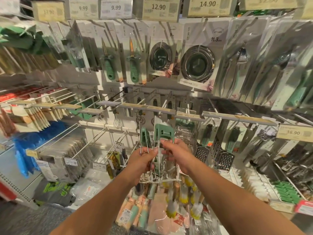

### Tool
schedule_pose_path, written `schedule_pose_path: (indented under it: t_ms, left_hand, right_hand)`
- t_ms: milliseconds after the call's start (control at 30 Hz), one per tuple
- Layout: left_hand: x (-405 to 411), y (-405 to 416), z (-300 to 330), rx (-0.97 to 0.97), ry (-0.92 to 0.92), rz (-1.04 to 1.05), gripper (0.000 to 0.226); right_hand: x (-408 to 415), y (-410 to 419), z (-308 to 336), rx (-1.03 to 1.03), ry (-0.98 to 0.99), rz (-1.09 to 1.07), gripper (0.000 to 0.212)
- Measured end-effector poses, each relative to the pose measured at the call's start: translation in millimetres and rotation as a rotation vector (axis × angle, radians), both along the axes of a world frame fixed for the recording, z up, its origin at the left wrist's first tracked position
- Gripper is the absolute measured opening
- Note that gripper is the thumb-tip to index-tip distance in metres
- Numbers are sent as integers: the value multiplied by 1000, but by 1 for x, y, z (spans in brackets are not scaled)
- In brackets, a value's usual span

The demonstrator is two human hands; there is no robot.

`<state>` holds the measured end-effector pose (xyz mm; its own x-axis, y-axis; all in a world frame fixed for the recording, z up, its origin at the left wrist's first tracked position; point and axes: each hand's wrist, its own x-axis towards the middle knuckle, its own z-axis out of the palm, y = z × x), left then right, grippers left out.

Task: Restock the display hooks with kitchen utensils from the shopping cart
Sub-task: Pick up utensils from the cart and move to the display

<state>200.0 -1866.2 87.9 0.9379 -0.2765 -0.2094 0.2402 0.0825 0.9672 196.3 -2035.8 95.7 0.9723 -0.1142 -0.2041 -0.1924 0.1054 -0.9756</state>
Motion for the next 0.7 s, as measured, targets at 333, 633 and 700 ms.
schedule_pose_path:
  t_ms: [333, 633, 700]
  left_hand:
    - [3, -18, -10, 27, 20, -30, 25]
    - [-1, -52, -5, 5, 93, -44, 16]
    - [1, -58, -8, 6, 130, -36, 22]
  right_hand:
    - [-18, -20, -8, 48, -25, -141, 35]
    - [-46, -47, -1, -111, -92, -159, 38]
    - [-50, -51, -1, -118, -112, -168, 33]
